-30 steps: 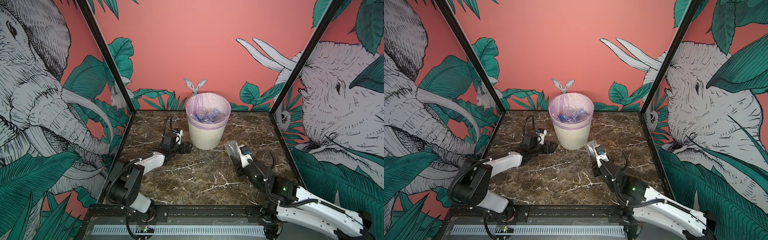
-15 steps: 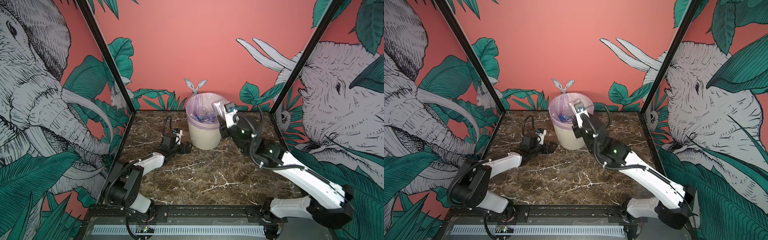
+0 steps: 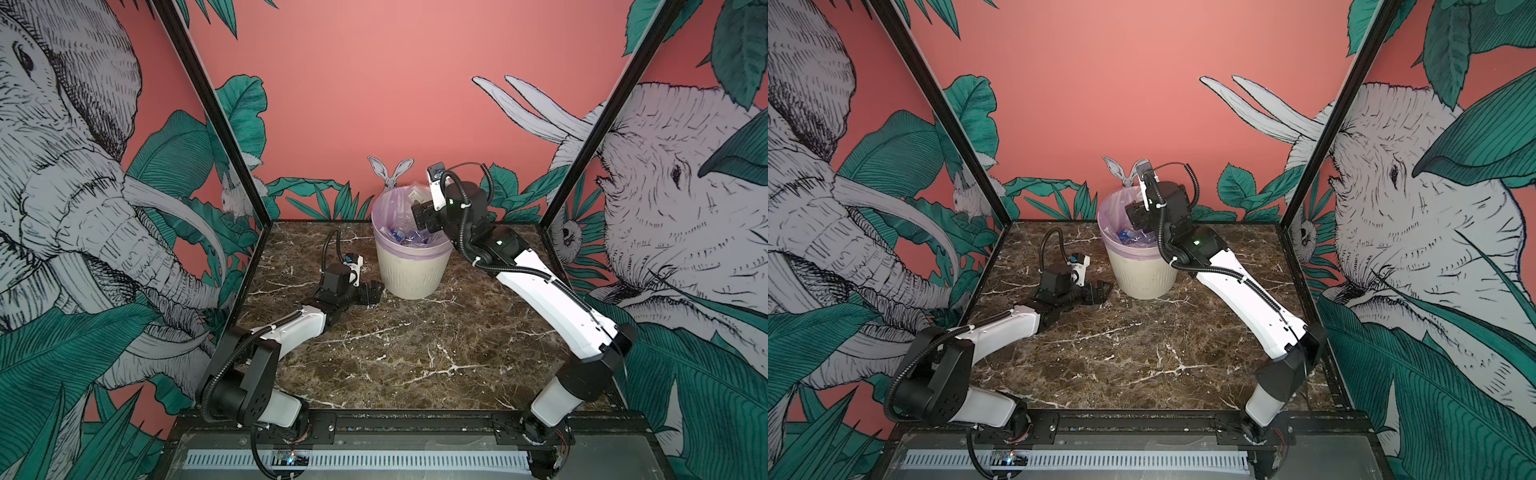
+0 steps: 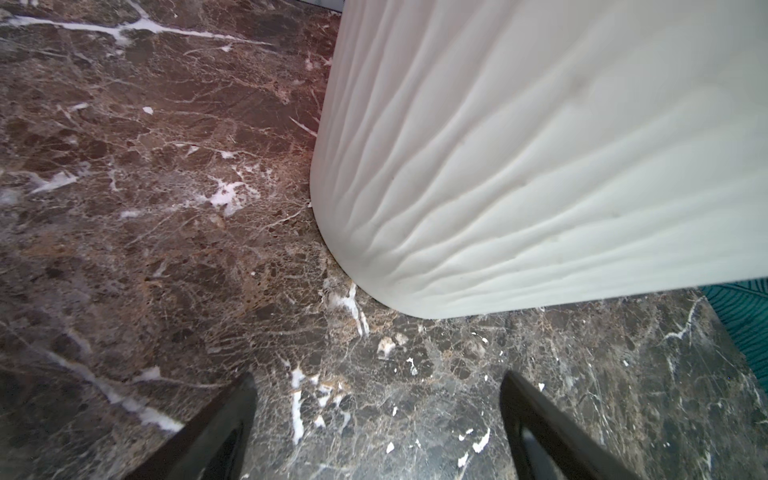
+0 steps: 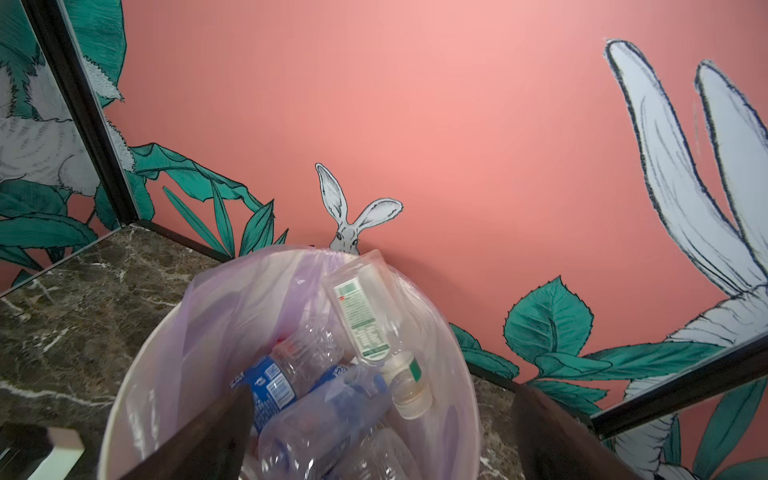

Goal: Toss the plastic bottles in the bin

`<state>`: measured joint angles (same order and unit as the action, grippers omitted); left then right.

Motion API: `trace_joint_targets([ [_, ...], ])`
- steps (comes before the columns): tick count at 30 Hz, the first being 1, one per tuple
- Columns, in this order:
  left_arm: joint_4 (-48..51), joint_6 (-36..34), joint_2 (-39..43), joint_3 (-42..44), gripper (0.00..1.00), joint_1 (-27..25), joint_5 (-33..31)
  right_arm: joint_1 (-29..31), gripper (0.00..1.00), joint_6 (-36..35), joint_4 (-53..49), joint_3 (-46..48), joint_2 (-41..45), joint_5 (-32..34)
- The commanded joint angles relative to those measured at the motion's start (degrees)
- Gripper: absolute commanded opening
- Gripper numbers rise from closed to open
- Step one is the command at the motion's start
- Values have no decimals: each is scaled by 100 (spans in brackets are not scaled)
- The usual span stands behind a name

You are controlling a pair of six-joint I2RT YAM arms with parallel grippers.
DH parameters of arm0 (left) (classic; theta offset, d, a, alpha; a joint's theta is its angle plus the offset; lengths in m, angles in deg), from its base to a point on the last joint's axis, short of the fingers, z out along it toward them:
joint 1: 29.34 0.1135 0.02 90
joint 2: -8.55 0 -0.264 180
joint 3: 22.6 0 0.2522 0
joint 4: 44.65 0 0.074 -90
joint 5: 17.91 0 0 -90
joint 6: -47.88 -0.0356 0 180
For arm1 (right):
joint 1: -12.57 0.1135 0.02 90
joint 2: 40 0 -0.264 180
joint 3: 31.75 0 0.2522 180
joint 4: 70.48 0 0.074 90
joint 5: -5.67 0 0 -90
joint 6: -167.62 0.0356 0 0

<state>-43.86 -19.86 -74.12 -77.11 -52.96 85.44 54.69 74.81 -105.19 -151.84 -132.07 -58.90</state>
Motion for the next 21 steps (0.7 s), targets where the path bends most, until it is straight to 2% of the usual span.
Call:
trace_joint_targets([
  [1, 76, -41, 94, 85, 92, 23, -16, 19, 99, 44, 462, 212, 591, -30],
  [12, 94, -159, 349, 201, 93, 23, -279, -217, 99, 209, 636, 1765, 1590, 208],
  [21, 50, -338, 892, 448, 99, 26, -739, -1198, 99, 1126, 584, 3456, 2455, -387],
])
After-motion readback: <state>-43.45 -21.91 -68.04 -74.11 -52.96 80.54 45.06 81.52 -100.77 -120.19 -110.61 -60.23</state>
